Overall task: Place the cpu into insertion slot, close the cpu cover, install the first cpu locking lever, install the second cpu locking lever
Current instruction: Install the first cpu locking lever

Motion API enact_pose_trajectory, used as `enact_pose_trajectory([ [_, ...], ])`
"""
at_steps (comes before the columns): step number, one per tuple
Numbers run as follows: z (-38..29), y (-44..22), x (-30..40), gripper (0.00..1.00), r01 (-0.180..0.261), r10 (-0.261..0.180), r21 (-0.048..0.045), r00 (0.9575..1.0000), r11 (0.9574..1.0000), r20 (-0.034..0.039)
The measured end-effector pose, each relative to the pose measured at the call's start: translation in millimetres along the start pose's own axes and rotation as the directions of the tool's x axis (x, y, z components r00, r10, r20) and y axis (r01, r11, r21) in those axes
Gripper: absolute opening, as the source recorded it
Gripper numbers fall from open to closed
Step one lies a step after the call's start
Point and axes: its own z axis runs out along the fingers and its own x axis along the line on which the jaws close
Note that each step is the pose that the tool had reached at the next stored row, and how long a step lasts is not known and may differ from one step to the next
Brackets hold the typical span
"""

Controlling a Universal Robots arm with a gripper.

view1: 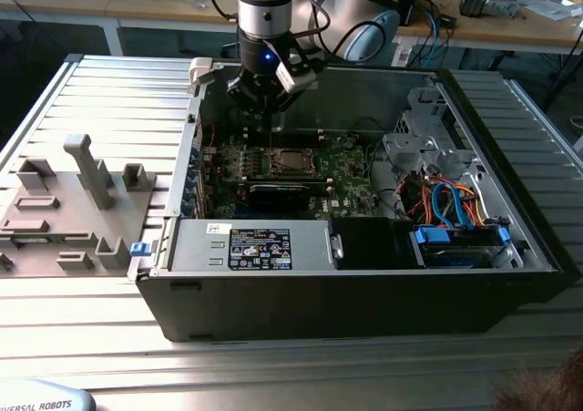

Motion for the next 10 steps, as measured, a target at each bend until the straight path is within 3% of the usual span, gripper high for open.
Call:
enact_pose_trajectory([
  [10,1.8,0.0,-0.5,0.11,0.0,0.0,-0.0001,1.0,1.0,0.0001],
])
